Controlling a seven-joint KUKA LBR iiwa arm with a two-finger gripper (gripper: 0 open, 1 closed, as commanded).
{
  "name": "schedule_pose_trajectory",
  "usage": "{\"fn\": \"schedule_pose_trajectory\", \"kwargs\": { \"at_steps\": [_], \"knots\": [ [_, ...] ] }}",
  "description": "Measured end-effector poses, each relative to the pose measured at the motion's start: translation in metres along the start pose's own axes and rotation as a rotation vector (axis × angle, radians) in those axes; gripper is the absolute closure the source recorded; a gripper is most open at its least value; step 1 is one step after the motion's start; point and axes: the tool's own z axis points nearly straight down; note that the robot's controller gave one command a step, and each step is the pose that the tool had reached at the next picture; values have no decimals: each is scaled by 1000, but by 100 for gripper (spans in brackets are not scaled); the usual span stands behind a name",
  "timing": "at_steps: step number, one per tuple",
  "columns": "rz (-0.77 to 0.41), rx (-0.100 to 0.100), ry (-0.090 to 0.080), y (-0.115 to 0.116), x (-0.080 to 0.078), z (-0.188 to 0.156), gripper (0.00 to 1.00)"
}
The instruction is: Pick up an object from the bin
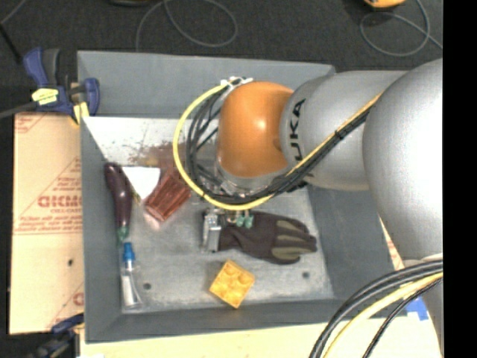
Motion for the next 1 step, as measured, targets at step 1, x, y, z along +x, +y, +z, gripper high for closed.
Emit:
{"fn": "schedule_pose_trajectory", "kwargs": {
  "at_steps": [1],
  "knots": [
    [2, -1, -7, 0, -1, -5, 0]
  ]
}}
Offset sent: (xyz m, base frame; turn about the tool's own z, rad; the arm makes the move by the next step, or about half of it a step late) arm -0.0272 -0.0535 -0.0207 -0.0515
